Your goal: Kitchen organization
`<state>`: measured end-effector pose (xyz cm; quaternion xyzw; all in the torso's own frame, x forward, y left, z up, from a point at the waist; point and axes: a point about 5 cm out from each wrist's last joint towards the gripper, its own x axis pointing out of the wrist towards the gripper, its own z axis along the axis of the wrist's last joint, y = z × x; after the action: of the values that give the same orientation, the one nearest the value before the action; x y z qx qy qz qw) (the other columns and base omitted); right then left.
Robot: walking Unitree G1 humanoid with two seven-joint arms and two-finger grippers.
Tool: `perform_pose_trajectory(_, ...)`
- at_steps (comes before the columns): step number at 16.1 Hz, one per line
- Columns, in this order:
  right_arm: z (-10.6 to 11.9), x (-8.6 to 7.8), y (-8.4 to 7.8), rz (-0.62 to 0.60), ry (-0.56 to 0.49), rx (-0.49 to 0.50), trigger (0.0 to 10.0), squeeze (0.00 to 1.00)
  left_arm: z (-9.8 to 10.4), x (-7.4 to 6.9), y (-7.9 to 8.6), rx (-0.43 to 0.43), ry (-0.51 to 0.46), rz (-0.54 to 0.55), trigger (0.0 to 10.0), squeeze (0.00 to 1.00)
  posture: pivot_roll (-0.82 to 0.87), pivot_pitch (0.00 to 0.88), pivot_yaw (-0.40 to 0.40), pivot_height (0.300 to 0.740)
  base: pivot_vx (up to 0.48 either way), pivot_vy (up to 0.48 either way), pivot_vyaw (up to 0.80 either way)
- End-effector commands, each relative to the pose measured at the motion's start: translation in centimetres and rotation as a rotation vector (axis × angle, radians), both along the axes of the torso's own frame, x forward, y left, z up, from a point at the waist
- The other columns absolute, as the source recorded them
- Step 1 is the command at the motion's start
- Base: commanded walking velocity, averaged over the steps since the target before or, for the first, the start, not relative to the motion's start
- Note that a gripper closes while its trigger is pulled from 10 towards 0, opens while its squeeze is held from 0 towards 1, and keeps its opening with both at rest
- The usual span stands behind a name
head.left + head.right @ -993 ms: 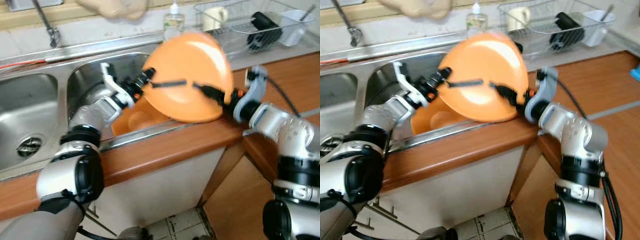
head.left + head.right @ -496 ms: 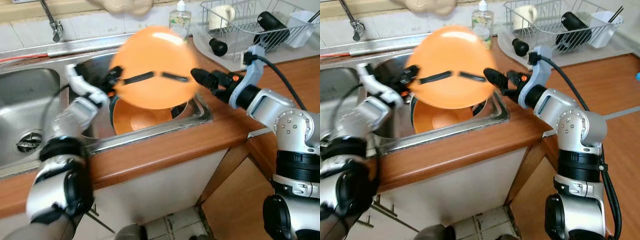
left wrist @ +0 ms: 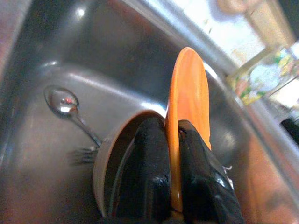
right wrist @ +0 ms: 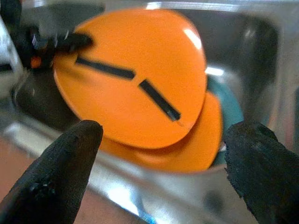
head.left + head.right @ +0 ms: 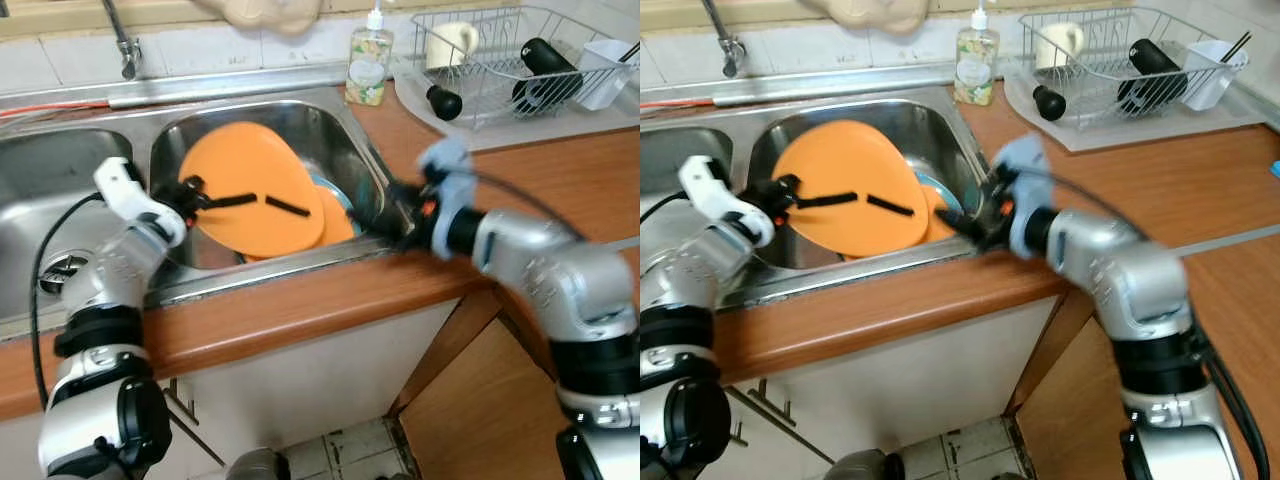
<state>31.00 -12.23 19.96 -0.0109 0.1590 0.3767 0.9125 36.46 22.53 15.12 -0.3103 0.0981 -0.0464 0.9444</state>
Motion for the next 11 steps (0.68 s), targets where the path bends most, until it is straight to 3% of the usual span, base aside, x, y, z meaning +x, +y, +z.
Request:
perform_pose_trajectory(1, -0.4, -0.2, 0.0, 0.000, 0.004, -0.027, 10.0, 0.00, -0.7, 0.3, -1.0, 0.022, 0.054, -0.017, 10.0, 0.00, -0.02, 0.000, 0.022, 0.740, 0.000, 0.000, 0.00)
perform_pose_trajectory(2, -0.5, -0.3, 0.1, -0.001, -0.001, -0.027, 10.0, 0.00, -0.7, 0.4, -1.2, 0.063, 0.059, -0.022, 10.0, 1.00, -0.03, 0.000, 0.029, 0.740, 0.000, 0.000, 0.00)
perform_pose_trajectory(3, -0.5, -0.3, 0.2, -0.002, -0.003, -0.027, 10.0, 0.00, -0.6, 0.4, -1.2, 0.079, 0.061, -0.022, 10.0, 1.00, -0.03, 0.000, 0.035, 0.740, 0.000, 0.000, 0.00)
perform_pose_trajectory(4, -0.4, -0.2, 0.0, -0.042, -0.019, -0.029, 10.0, 0.43, -0.2, 0.5, -1.0, 0.123, 0.050, -0.022, 10.0, 1.00, -0.04, 0.000, 0.038, 0.740, 0.000, 0.000, 0.00)
perform_pose_trajectory(5, -0.4, 0.0, -0.3, -0.083, -0.052, -0.043, 10.0, 0.59, 0.4, 0.6, -0.8, 0.148, 0.029, -0.025, 10.0, 1.00, -0.04, 0.000, 0.041, 0.740, 0.000, 0.000, 0.00)
perform_pose_trajectory(6, -0.5, 0.1, -0.6, -0.121, -0.075, -0.063, 10.0, 1.00, 1.0, 0.6, -0.6, 0.211, 0.000, -0.024, 10.0, 1.00, -0.04, 0.000, 0.042, 0.740, 0.000, 0.000, 0.00)
perform_pose_trajectory(7, -0.5, 0.3, -1.0, -0.178, -0.122, -0.106, 10.0, 1.00, 1.9, 0.4, -0.4, 0.260, -0.045, -0.032, 10.0, 1.00, -0.04, 0.000, 0.043, 0.740, 0.000, 0.000, 0.00)
perform_pose_trajectory(8, -0.4, 0.4, -1.1, -0.269, -0.210, -0.097, 10.0, 1.00, 3.6, -0.3, -0.3, 0.415, -0.159, -0.061, 10.0, 1.00, -0.04, 0.000, 0.048, 0.740, 0.000, 0.000, 0.00)
perform_pose_trajectory(10, -0.3, 0.2, -1.0, -0.323, -0.265, -0.098, 10.0, 1.00, 4.6, -1.4, -0.5, 0.558, -0.243, -0.079, 10.0, 1.00, -0.03, 0.000, 0.052, 0.740, 0.000, 0.000, 0.00)
perform_pose_trajectory(11, -0.3, -0.1, -0.6, -0.330, -0.292, -0.093, 10.0, 1.00, 5.0, -2.2, -0.8, 0.596, -0.296, -0.076, 10.0, 1.00, -0.03, 0.000, 0.054, 0.740, 0.000, 0.000, 0.80)
